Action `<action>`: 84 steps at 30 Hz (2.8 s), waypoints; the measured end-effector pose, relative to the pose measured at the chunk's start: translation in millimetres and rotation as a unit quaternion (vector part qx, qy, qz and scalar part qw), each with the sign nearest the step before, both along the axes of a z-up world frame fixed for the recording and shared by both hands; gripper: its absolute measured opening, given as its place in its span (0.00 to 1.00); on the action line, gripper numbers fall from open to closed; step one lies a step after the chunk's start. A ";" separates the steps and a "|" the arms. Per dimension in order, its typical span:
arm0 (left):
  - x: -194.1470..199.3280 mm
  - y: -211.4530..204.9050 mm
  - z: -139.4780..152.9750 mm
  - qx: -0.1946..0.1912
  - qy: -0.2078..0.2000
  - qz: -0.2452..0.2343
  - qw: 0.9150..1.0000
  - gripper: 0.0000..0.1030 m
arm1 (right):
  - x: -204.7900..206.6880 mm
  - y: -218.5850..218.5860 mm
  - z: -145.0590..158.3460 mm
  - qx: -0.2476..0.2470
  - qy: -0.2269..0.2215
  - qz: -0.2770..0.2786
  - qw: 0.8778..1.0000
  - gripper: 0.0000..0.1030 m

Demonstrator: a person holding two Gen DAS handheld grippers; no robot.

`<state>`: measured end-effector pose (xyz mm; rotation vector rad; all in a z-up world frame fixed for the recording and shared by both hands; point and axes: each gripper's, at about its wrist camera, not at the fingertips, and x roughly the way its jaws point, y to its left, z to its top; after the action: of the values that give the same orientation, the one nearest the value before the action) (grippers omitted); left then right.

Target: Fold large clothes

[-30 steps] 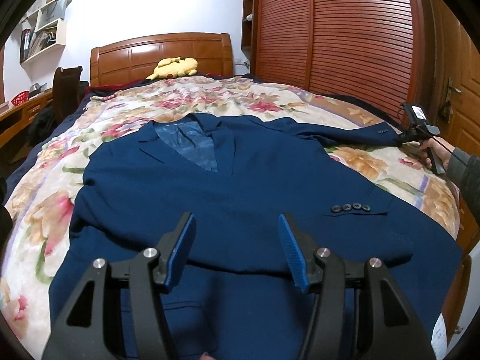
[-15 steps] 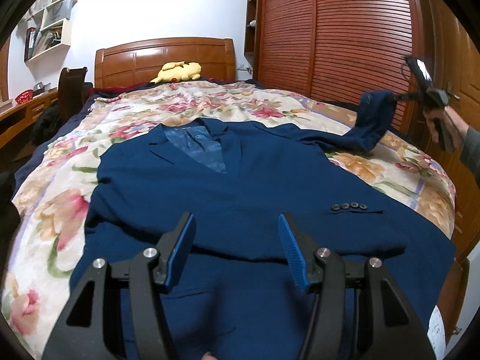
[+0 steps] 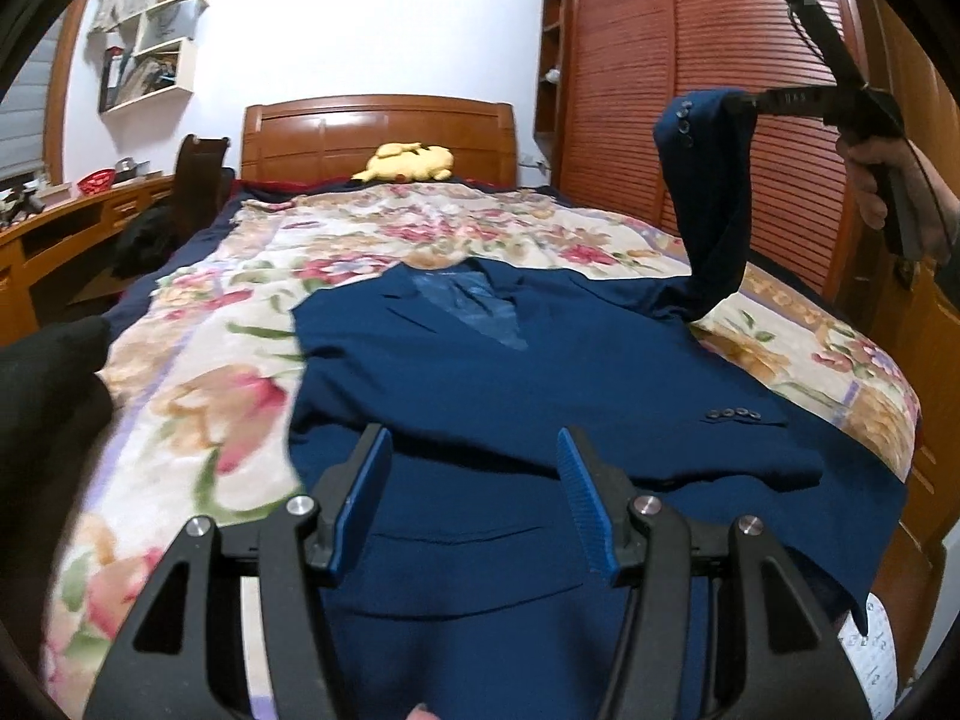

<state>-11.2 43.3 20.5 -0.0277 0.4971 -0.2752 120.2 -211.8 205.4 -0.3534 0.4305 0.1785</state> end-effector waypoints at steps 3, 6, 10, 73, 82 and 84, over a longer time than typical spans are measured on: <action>-5.7 14.6 1.7 -0.001 -0.004 0.014 1.000 0.55 | -7.5 42.0 5.3 0.001 -0.011 0.036 0.999 0.05; -10.3 25.2 3.5 -0.003 -0.007 0.025 1.000 0.55 | -14.5 69.1 9.9 0.009 -0.016 0.064 0.998 0.05; -14.7 36.4 5.6 -0.005 -0.012 0.037 0.999 0.55 | -26.1 104.4 6.0 0.015 -0.006 0.099 0.995 0.05; 128.8 18.1 -43.6 0.083 0.191 -0.007 0.978 0.55 | -66.4 23.8 -248.4 0.078 0.206 0.054 0.974 0.45; 148.3 7.1 -65.7 0.093 0.247 -0.034 0.964 0.55 | -68.2 23.3 -248.5 0.083 0.200 0.056 0.975 0.45; 147.1 6.7 -65.7 0.091 0.246 -0.041 0.964 0.55 | -68.7 22.7 -248.2 0.086 0.199 0.057 0.975 0.45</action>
<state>135.9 50.0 -45.2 0.1059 1.0178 -0.3030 51.5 -189.1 -42.8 -0.1701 0.7862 0.3988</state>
